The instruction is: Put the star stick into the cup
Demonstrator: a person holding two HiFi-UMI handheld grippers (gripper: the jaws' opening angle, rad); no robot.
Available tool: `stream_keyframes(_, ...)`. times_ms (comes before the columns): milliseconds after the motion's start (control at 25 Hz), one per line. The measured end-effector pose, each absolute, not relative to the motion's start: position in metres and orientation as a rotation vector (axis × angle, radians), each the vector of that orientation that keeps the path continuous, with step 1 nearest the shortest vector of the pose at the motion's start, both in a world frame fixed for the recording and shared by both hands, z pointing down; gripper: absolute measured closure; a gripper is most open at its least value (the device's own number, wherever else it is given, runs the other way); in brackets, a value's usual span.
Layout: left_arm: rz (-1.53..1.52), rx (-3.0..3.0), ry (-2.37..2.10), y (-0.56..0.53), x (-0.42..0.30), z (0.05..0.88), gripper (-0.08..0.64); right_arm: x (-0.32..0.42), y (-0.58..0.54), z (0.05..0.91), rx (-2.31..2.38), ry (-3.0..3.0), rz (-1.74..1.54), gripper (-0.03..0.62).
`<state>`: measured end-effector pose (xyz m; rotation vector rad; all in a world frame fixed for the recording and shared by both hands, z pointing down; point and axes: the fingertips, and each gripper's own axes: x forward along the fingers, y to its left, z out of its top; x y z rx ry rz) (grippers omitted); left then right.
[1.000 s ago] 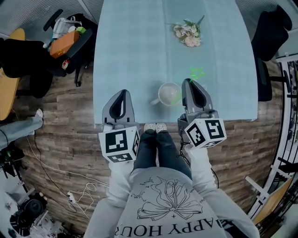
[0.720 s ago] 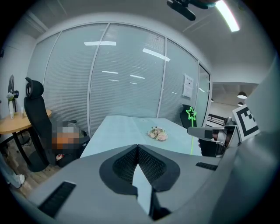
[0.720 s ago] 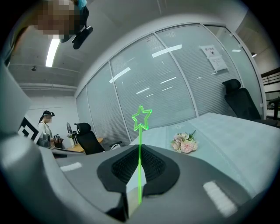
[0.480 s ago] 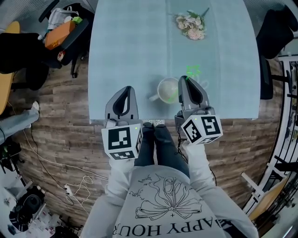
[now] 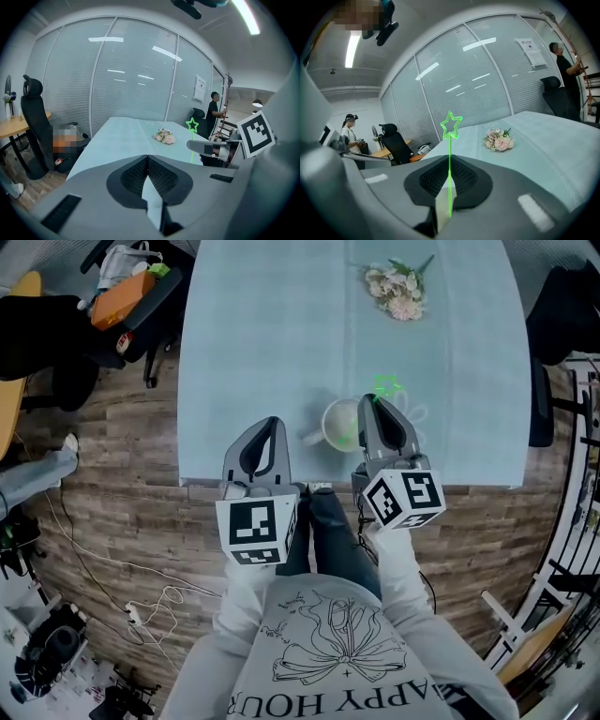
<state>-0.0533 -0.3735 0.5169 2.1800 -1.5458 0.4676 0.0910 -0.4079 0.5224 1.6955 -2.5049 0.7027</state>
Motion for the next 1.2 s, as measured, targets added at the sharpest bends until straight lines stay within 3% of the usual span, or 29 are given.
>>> stream_keyframes(1200,0.473,2.138,-1.574,-0.384,-0.045,0.522,0.554,0.108,-0.447,0.558,1.678,-2.344,0.735,0.523)
